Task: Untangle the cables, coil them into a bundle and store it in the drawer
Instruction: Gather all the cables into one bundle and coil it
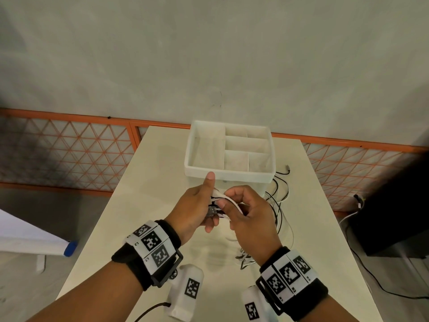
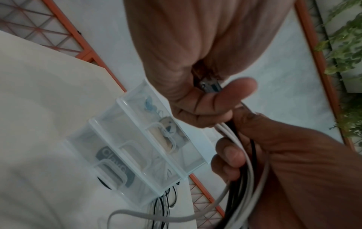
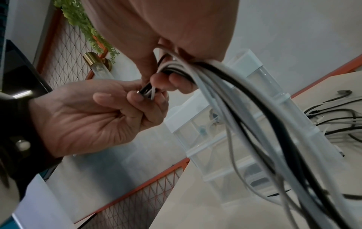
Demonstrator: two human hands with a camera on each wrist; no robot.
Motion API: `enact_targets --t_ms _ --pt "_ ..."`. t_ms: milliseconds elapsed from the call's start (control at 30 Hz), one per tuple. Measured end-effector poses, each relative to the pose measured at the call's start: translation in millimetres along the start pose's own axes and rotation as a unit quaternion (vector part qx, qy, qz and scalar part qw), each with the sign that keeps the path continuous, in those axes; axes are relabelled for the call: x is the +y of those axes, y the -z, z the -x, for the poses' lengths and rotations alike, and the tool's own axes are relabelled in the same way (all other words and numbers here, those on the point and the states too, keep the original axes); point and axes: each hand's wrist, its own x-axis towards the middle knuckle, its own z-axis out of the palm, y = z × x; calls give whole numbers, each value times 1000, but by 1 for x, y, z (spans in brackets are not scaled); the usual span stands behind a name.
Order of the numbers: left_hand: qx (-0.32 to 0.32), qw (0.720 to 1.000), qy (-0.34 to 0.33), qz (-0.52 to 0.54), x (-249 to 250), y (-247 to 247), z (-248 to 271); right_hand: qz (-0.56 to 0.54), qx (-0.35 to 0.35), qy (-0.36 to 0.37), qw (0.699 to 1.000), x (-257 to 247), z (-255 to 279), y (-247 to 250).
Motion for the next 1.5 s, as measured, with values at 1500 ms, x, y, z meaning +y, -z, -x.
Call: enact_targets --t_ms 1500 --pt "116 993 21 -7 -1 1 -10 95 -169 177 965 3 8 2"
